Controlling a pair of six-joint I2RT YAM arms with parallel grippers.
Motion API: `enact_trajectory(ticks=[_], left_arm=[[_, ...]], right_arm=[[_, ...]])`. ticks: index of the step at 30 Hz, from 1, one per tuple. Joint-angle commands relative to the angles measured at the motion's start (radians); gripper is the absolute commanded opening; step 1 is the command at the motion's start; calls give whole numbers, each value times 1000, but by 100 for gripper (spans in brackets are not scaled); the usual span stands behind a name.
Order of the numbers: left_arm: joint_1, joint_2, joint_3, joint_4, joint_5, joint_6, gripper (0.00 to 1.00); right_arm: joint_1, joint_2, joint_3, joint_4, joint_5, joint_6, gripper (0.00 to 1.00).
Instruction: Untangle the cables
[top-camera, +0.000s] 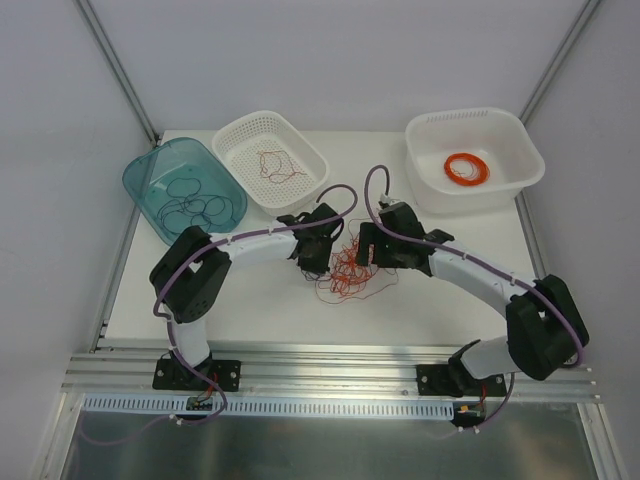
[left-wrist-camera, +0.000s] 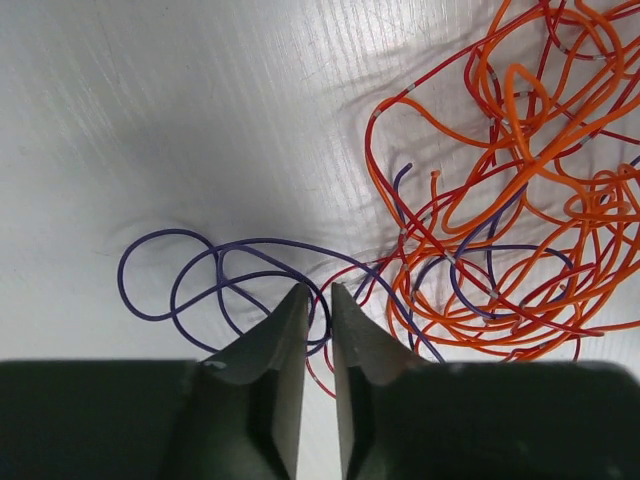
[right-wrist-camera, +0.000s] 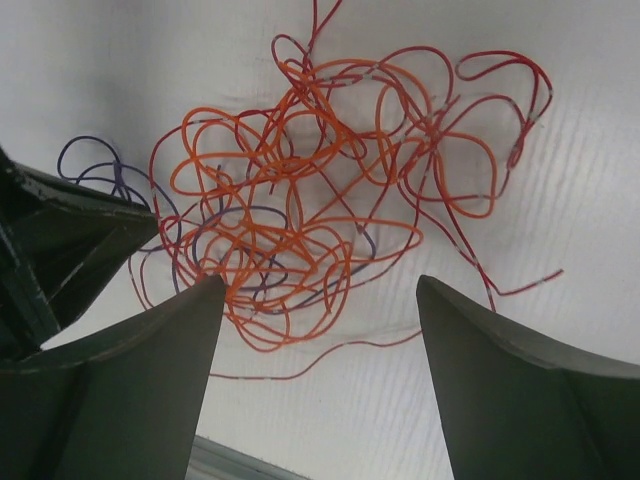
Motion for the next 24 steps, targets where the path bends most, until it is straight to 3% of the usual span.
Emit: enact_trajectory(ticks=[1, 5, 8, 11, 12, 15, 20, 24], left_arm=[[-4, -23, -8, -2, 1, 14, 12], [-4, -81, -29, -3, -4, 17, 0], [1, -147, -49, -2, -24, 30, 0], [30, -231, -77, -5, -32, 46, 0], [42, -256, -94, -8, -30, 51, 0], [126, -369, -123, -14, -13, 62, 0], [309, -577, -151, -74, 13, 125, 0], [462, -696, -83, -135, 24, 189, 0]], right_arm=[[15, 81, 53, 96, -13, 44, 81], [23, 168, 74, 125, -46, 78, 70], [23, 210, 68, 130, -30, 106, 58], [21, 216, 45, 125, 35, 110, 39], [15, 208, 31, 121, 60, 110, 25], [-9, 185, -4, 92, 94, 117, 4], [-116, 83, -82, 33, 117, 126, 1], [-204, -25, -139, -27, 128, 111, 1]])
